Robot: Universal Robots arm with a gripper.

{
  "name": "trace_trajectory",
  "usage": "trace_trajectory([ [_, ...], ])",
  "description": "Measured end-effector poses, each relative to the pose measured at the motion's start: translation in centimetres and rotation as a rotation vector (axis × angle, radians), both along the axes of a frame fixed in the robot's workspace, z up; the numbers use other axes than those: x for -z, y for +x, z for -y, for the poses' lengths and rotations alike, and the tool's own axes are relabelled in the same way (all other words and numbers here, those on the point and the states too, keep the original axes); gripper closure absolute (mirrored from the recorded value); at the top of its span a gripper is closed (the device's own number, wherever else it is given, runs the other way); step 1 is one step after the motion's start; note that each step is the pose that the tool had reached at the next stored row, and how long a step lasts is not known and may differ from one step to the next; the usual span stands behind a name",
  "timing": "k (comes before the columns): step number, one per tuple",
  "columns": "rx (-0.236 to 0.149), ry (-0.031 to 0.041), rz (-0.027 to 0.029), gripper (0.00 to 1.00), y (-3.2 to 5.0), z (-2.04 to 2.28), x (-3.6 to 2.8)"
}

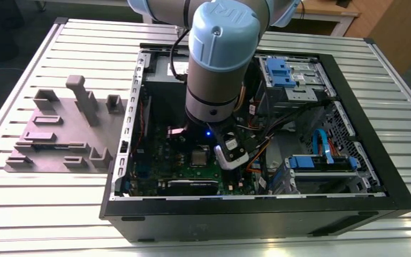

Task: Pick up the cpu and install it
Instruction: 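Place the cpu into insertion slot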

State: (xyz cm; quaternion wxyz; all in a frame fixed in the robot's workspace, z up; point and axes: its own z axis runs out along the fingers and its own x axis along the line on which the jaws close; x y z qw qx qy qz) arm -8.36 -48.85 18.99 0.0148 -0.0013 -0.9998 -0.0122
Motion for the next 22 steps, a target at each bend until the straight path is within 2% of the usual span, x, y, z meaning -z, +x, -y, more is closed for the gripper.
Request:
trace_trajectory([
  [7,0.0,-0.0003,-0.0001,0.47,0.0,0.0,0.23],
  [9,0.0,-0.0008,0.0001,0.48,0.01,0.01,0.24],
  [10,0.0,-0.0006,-0.0001,0.53,0.01,0.01,0.25],
  [12,0.0,0.0,-0.0001,0.53,0.01,0.0,0.25],
  [16,0.0,-0.0003,-0.0028,0.53,-0.01,0.0,-0.6],
  [22,0.0,0.0,-0.0034,0.53,0.0,0.01,-0.5],
])
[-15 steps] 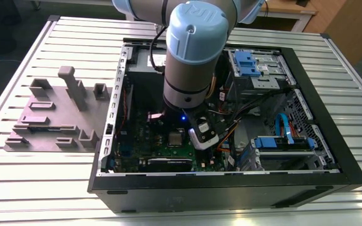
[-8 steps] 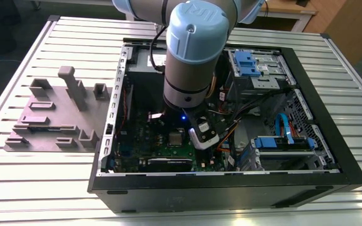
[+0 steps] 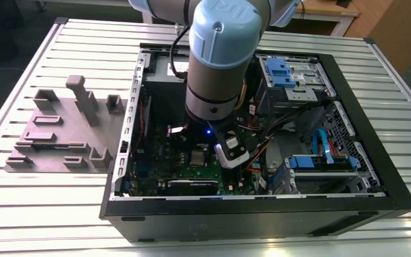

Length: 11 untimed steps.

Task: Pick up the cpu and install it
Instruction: 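Place the cpu into insertion slot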

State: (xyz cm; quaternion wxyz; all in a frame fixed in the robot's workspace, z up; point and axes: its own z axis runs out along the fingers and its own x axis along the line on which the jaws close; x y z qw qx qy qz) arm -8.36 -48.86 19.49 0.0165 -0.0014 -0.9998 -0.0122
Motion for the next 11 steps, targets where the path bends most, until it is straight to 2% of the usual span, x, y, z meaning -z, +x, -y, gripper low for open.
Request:
trace_trajectory([
  [8,0.0,0.0014,0.0,0.53,0.01,0.0,0.22],
  [11,0.0,0.0011,-0.0002,0.62,0.01,0.01,0.22],
])
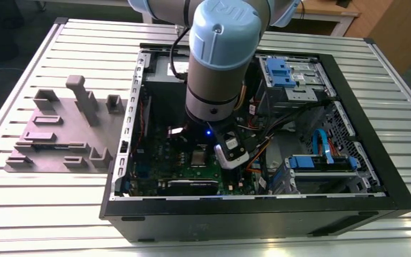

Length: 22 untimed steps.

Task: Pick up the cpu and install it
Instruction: 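Place the cpu into insertion slot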

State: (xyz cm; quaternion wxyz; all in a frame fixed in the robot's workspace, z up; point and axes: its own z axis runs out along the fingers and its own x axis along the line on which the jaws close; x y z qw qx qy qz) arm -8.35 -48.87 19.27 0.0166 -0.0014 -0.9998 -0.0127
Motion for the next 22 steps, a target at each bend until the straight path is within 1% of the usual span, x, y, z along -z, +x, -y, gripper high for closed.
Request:
trace_trajectory([
  [3,0.0,0.0005,0.0003,0.62,0.01,0.01,0.01],
  [8,0.0,0.0009,0.0002,0.62,0.0,0.2,0.01],
  [18,0.015,0.0011,0.0005,0.62,0.24,0.2,0.02],
  [20,0.015,0.0013,0.0005,0.6,0.24,0.2,0.03],
  [21,0.015,0.0012,0.0004,0.55,0.24,0.2,0.03],
  [22,0.015,0.001,0.0003,0.55,0.24,0.2,0.03],
])
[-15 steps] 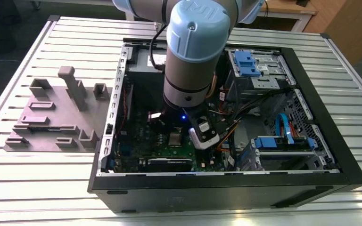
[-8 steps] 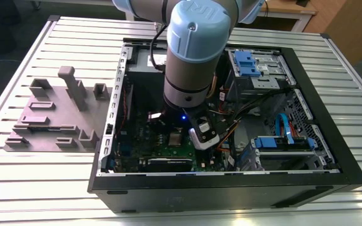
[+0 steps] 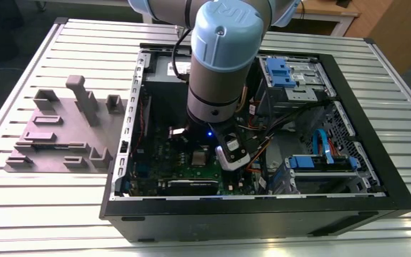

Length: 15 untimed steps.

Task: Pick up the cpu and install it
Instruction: 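Place the cpu into insertion slot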

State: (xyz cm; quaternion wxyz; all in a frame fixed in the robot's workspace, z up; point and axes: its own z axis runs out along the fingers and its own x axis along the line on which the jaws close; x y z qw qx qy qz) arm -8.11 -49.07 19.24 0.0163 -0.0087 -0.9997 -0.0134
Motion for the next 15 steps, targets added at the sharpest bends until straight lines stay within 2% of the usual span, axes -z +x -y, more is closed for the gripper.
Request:
trace_trajectory([
  [15,0.0,-0.0002,-0.0001,0.53,-0.05,0.05,-0.03],
])
